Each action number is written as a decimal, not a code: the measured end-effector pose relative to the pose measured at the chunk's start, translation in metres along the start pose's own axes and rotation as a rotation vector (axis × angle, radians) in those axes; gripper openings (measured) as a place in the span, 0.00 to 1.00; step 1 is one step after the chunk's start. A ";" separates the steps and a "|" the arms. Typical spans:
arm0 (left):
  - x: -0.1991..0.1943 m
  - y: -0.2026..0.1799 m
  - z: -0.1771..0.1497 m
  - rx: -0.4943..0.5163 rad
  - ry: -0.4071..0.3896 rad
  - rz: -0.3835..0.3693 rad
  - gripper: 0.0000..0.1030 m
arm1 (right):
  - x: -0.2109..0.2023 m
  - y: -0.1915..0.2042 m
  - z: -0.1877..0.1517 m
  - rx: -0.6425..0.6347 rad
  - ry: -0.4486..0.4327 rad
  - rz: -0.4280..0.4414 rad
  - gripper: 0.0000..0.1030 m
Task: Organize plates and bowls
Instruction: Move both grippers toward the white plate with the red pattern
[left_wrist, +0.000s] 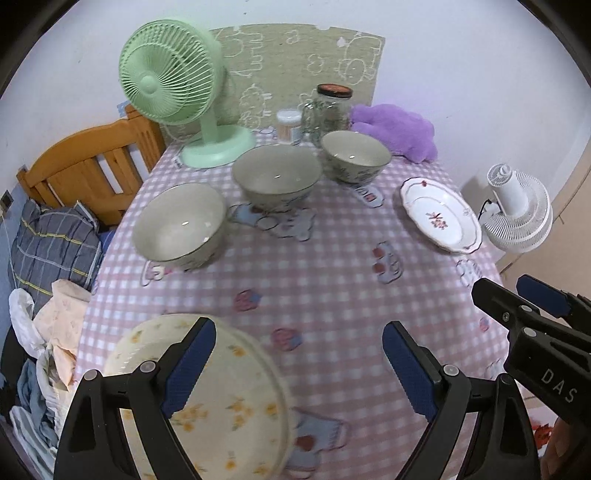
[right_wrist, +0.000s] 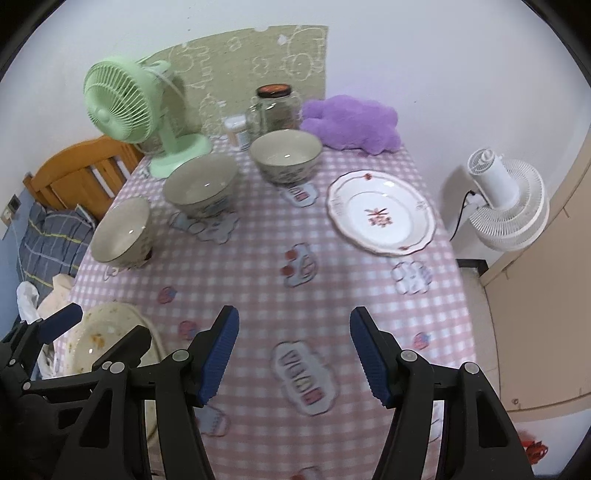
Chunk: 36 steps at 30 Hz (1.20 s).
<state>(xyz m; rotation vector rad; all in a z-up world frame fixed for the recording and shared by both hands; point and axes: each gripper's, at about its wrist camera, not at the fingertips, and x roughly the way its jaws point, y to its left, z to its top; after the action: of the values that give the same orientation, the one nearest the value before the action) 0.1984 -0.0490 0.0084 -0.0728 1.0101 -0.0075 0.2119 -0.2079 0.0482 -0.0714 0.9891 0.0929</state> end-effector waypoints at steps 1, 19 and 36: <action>0.001 -0.005 0.002 -0.006 0.000 -0.002 0.90 | 0.000 -0.007 0.002 0.003 -0.004 0.005 0.64; 0.047 -0.119 0.063 -0.087 -0.056 0.067 0.82 | 0.038 -0.125 0.064 -0.043 -0.076 0.073 0.64; 0.146 -0.169 0.115 -0.050 -0.033 0.094 0.69 | 0.135 -0.185 0.112 -0.001 -0.074 0.068 0.64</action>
<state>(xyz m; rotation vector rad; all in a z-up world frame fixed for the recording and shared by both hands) 0.3782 -0.2170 -0.0428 -0.0707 0.9797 0.1048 0.3992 -0.3744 -0.0006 -0.0345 0.9177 0.1575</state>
